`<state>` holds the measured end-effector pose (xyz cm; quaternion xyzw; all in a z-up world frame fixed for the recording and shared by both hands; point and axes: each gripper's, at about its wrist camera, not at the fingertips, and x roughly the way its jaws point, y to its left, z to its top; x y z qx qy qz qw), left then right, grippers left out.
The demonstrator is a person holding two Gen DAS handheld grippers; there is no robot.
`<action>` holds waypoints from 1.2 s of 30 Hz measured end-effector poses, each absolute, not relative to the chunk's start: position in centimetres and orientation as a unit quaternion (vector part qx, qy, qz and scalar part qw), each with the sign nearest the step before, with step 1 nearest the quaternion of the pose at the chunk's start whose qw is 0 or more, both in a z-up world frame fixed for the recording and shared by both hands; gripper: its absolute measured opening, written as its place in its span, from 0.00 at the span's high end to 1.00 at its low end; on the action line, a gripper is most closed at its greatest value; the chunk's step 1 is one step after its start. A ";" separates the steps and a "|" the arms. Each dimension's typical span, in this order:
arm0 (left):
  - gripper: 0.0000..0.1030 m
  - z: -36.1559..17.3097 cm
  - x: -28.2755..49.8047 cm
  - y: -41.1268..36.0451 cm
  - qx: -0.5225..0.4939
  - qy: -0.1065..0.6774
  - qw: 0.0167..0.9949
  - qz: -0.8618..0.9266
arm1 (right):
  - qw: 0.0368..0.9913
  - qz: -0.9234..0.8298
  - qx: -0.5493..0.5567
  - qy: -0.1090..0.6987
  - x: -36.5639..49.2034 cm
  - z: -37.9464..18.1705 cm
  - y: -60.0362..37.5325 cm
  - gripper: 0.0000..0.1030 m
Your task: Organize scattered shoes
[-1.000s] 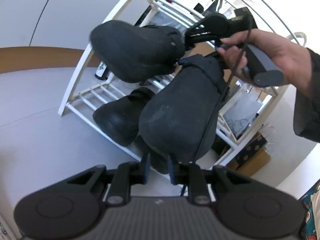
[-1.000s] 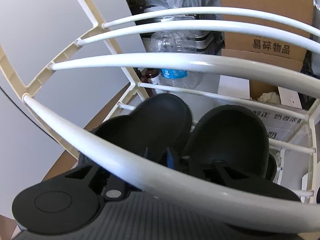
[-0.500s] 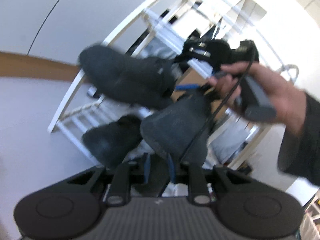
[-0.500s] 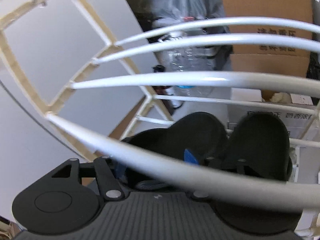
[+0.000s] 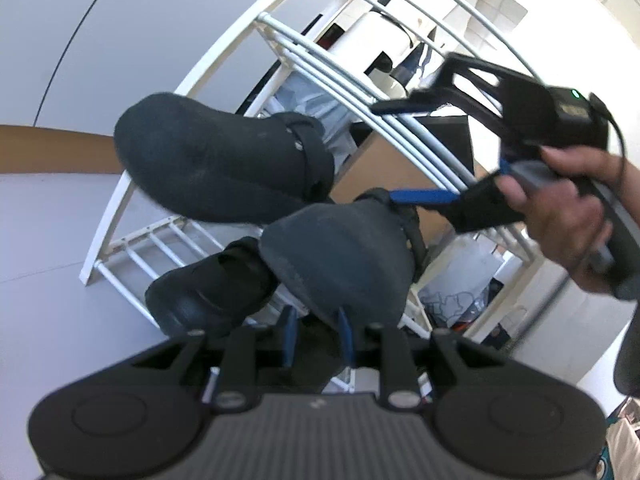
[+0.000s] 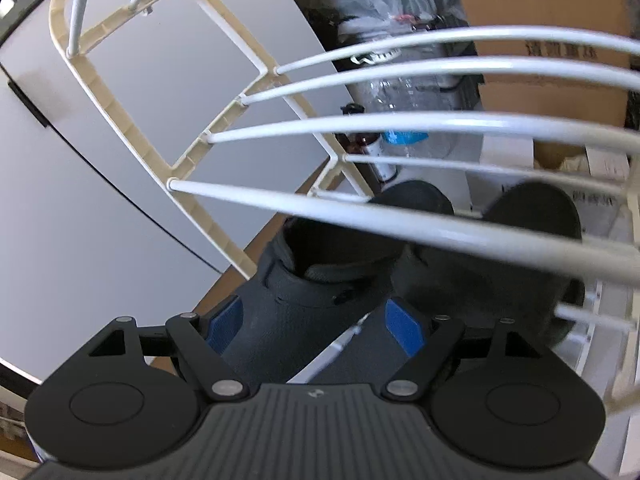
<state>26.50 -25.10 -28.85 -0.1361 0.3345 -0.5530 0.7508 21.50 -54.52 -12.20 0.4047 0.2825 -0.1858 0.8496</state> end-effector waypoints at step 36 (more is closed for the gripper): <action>0.53 -23.9 36.8 -24.8 -0.056 0.356 0.828 -0.430 | 0.828 -0.188 0.447 0.282 10.4 -22.1 -54.0 0.15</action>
